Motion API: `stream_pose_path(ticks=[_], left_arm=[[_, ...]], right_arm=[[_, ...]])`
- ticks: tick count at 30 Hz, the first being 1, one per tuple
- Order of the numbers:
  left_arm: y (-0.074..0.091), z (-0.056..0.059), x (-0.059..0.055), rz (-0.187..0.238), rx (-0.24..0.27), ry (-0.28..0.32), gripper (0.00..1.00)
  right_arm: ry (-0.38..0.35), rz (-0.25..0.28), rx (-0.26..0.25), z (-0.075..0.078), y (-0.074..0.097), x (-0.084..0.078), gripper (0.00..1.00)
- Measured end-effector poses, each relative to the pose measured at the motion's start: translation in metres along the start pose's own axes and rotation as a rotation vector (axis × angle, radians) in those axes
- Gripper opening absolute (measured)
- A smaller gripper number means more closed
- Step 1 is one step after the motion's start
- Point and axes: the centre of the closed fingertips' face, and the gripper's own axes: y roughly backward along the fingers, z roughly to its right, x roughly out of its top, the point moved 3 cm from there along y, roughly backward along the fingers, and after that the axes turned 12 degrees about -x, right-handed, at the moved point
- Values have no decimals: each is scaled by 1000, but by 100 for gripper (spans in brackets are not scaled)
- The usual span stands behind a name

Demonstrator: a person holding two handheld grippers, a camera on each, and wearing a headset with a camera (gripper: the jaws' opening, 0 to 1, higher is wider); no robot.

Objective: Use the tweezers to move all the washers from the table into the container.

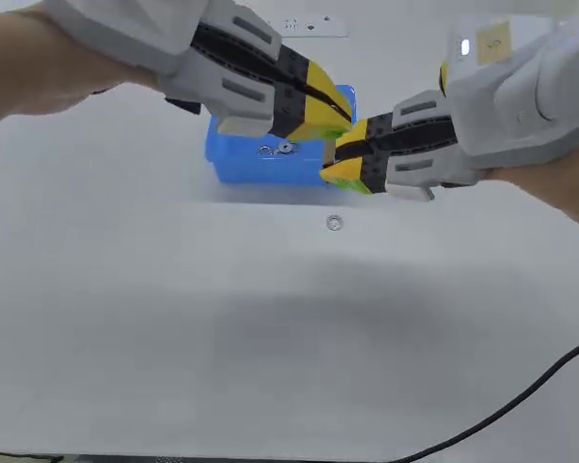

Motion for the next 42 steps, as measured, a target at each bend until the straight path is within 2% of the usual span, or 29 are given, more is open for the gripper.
stream_pose_path(ticks=[5, 12, 17, 20, 22, 28, 35, 42], left_arm=[[-5, 10, -3, 8, -1, 13, 5], [-12, 12, -11, 11, 5, 43, 5], [-16, 7, -23, 10, 3, 68, 5], [-18, 1, -31, 28, 1, 87, 5], [-17, -1, -32, 44, 3, 112, 5], [-20, -4, -38, 41, -6, 115, 5], [-29, -8, -53, 36, -13, 134, 5], [-29, -14, -60, 29, -12, 139, 5]], right_arm=[[0, -5, 22, -12, 3, -6, 11], [-7, -12, 33, -22, -2, -13, 11], [-3, -32, 25, -23, -6, -21, 11], [-5, -45, 18, -22, -8, -24, 11], [-1, -53, 13, -21, -8, -27, 11], [-9, -61, 4, -21, -11, -32, 11], [-16, -93, 8, -19, -18, -46, 11], [-35, -94, 4, -14, -25, -51, 11]])
